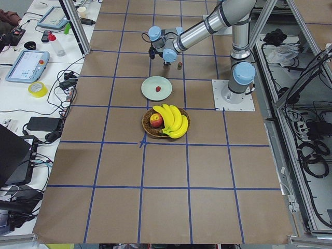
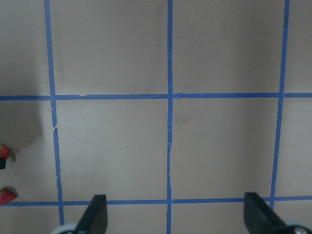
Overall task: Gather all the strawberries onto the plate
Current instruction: 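Move the left gripper back to the remaining strawberries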
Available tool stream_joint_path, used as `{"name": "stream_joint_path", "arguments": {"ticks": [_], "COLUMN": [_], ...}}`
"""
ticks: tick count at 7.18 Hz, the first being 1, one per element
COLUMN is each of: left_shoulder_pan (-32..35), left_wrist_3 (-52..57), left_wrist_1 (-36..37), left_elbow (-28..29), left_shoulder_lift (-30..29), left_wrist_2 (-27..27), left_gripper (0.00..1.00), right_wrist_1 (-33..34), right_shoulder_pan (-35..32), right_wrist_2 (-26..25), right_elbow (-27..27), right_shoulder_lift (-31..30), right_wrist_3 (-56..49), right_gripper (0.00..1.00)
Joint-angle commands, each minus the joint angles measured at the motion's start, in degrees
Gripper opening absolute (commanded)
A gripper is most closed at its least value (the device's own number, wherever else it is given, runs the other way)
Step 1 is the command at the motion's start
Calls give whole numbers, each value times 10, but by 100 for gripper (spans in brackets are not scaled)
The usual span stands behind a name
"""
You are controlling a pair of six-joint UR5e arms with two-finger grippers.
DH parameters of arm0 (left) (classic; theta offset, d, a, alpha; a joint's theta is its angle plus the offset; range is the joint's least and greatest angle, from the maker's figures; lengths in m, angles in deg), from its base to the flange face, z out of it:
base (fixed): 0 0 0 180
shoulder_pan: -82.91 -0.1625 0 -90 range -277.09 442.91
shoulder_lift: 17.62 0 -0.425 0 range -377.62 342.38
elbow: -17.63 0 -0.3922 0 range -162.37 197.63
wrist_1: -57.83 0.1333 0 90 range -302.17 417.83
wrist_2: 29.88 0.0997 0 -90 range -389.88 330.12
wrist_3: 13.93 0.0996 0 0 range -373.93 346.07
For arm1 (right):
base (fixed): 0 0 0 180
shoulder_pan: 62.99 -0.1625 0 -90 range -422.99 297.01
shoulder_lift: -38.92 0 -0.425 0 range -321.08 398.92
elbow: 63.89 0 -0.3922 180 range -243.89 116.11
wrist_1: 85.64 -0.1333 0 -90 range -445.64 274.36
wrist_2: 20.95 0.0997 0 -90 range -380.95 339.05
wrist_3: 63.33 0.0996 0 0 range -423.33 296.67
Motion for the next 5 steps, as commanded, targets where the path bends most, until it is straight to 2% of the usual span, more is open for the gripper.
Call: {"name": "stream_joint_path", "arguments": {"ticks": [1, 3, 4, 5], "left_shoulder_pan": [0, -3, -3, -3], "left_wrist_3": [-3, -2, -2, -6], "left_wrist_1": [-6, -109, -121, -118], "left_elbow": [24, 101, 115, 112], "left_shoulder_lift": [16, 26, 21, 13], "left_wrist_2": [2, 7, 7, 5], "left_gripper": [0, 0, 84, 97], "right_wrist_1": [-1, -1, -1, -1], "right_shoulder_pan": [0, 0, 0, 0], "right_wrist_2": [0, 1, 1, 1], "right_elbow": [0, 0, 0, 0], "right_shoulder_lift": [0, 0, 0, 0], "right_wrist_3": [0, 0, 0, 0], "right_gripper": [100, 100, 100, 100]}}
